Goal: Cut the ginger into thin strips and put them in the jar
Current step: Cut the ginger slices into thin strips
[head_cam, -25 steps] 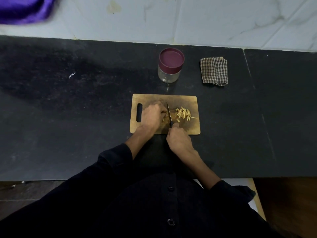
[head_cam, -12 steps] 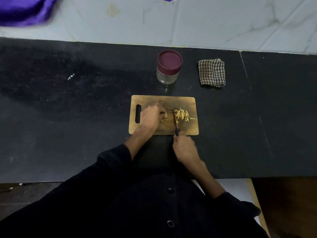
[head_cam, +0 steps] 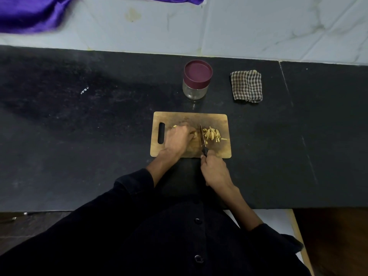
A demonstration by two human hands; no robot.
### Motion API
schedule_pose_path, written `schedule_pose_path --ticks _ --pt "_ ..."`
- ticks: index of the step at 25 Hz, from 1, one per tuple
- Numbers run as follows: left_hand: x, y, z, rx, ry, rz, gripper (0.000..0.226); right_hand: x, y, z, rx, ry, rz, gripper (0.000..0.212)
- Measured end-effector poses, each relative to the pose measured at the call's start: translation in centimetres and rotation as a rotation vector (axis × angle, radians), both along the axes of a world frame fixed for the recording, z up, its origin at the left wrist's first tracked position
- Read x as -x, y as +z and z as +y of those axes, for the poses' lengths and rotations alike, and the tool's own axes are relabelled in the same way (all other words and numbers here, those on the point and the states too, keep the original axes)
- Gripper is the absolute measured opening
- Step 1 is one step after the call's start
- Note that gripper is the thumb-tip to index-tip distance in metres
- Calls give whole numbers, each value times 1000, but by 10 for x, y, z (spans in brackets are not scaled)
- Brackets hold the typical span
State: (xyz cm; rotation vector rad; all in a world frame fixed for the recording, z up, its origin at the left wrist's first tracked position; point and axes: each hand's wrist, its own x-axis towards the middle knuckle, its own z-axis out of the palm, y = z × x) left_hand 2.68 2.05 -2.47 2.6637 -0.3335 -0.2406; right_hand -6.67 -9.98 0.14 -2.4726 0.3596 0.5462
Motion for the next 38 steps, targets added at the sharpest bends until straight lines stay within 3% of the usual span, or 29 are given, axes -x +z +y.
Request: schedule_pose_path --ticks 9,38 --pt "2 -3 3 65 5 -8 26 -2 2 2 -9 25 -1 20" --pt "6 -10 5 -7 -17 -44 25 -12 -4 13 43 29 58 20"
